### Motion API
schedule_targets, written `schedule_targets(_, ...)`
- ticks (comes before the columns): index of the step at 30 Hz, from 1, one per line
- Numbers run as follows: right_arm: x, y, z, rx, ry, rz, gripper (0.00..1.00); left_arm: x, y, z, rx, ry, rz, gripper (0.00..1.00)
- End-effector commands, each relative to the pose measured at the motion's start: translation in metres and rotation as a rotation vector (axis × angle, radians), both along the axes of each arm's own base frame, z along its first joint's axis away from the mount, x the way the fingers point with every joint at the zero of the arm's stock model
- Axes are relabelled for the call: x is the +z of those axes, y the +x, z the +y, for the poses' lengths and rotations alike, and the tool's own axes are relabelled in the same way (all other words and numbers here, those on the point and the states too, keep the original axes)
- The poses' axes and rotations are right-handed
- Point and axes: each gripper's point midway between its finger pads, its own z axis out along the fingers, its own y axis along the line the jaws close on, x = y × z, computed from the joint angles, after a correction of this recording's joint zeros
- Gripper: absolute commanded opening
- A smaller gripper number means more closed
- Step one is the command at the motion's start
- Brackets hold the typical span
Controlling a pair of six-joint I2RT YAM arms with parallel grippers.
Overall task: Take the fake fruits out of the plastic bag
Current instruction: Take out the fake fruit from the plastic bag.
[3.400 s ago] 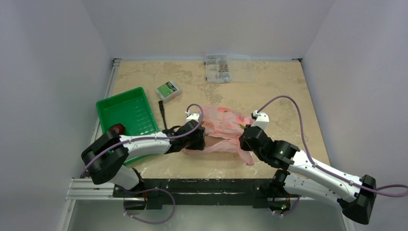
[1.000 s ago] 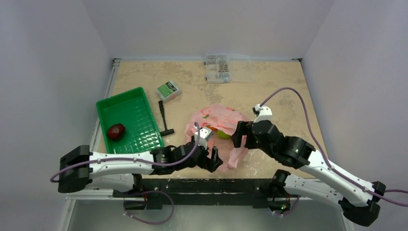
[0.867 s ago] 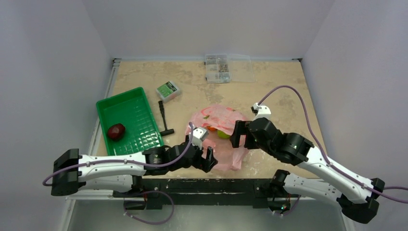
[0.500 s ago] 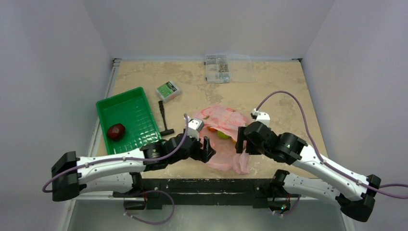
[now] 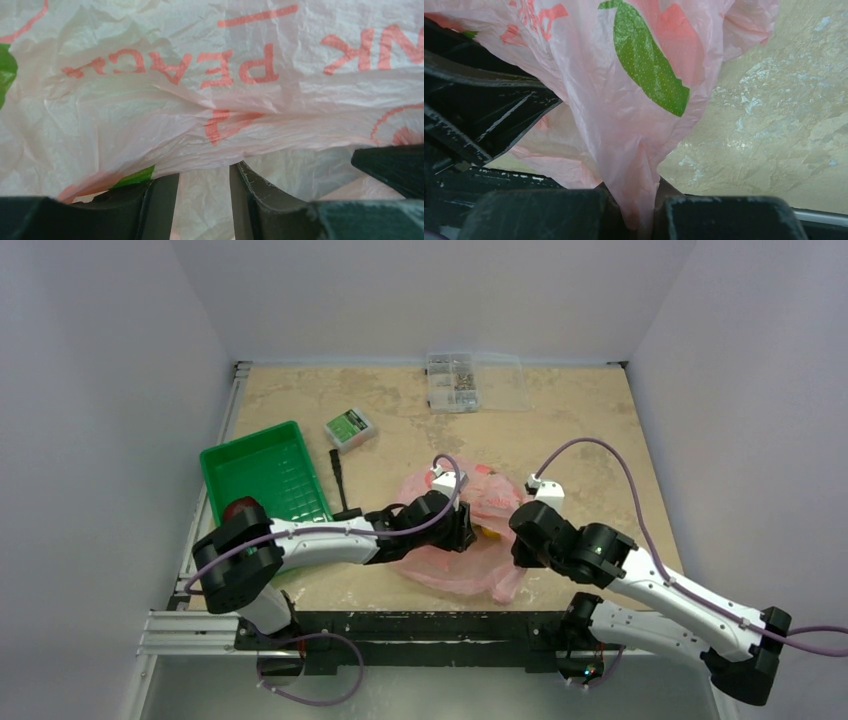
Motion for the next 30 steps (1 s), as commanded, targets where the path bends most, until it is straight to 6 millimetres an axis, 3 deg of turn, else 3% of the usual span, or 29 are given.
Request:
schedule_targets(1, 0.022, 0.008, 0.004, -0.001, 0.067, -0.086, 0.00, 0.029, 0.029, -0.021, 0.104, -0.087, -0.064, 0.41)
schedule_targets(5, 0.036, 0.012, 0.002, -0.006, 0.093, -0.138, 0.00, 0.027, 0.045, -0.022, 0.191, -0.052, -0.077, 0.56)
schedule_targets(12, 0.037, 0.010, 0.003, 0.008, 0.118, -0.146, 0.00, 0.021, 0.057, -0.005, 0.361, 0.009, -0.111, 0.75)
schedule_targets(17, 0.048, 0.008, 0.006, 0.031, 0.175, -0.181, 0.00, 0.008, 0.062, -0.007, 0.390, 0.070, -0.098, 0.82)
schedule_targets(22, 0.050, 0.006, 0.012, 0.071, 0.192, -0.181, 0.00, -0.005, 0.071, -0.027, 0.380, 0.055, -0.102, 0.83)
schedule_targets(26, 0.043, 0.004, 0.006, 0.048, 0.172, -0.156, 0.00, -0.017, 0.078, -0.034, 0.400, 0.065, -0.107, 0.77)
schedule_targets(30, 0.044, 0.002, 0.001, 0.021, 0.201, -0.171, 0.00, -0.022, 0.082, -0.039, 0.392, 0.081, -0.124, 0.60)
